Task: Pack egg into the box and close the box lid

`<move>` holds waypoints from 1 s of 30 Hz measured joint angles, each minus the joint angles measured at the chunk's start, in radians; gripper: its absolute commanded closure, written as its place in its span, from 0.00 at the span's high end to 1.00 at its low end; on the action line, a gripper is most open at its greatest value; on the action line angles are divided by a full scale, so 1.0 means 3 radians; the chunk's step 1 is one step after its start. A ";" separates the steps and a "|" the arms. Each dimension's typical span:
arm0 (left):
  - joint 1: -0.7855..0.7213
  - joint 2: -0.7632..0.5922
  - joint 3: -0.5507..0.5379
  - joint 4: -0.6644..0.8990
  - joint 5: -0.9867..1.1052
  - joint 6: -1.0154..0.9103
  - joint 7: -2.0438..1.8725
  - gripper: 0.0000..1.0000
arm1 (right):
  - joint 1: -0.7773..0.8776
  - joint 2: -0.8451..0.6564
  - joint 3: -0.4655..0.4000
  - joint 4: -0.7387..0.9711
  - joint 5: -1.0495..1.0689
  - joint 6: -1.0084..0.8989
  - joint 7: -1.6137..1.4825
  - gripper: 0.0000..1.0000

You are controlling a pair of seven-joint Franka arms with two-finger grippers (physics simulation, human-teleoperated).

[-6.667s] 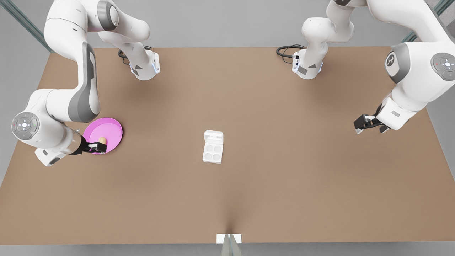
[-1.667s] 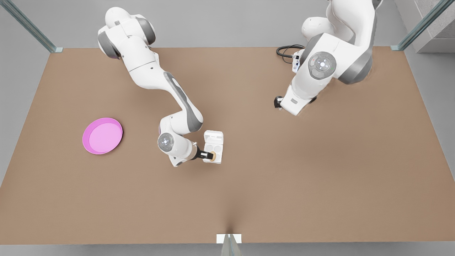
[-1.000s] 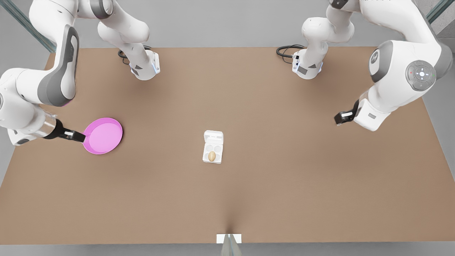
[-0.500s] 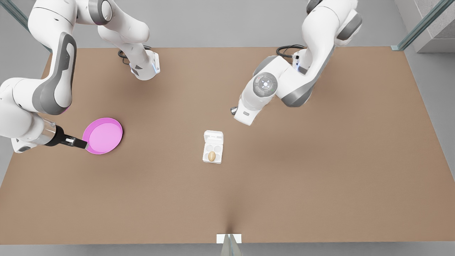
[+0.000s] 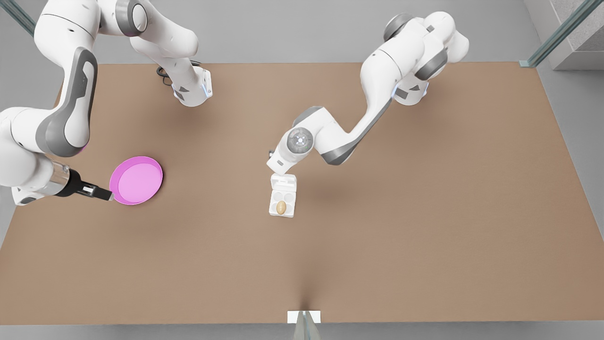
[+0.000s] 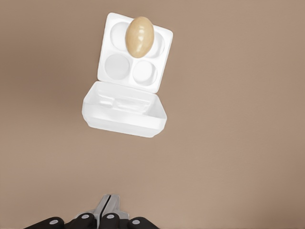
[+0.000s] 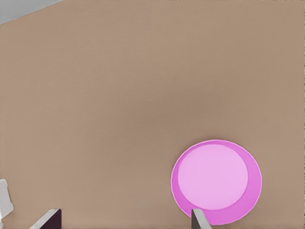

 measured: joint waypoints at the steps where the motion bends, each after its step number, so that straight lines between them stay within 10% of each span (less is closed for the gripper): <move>1: 0.0000 0.0046 0.0005 0.0000 0.0005 0.0015 0.0043 0.21 | 0.0002 0.0000 0.0002 0.0009 0.0001 -0.0001 0.0000 1.00; 30: -0.0056 0.0460 0.0061 0.0016 0.0144 0.0507 0.0565 0.21 | 0.0016 0.0020 0.0007 0.0015 0.0001 0.0001 0.0004 1.00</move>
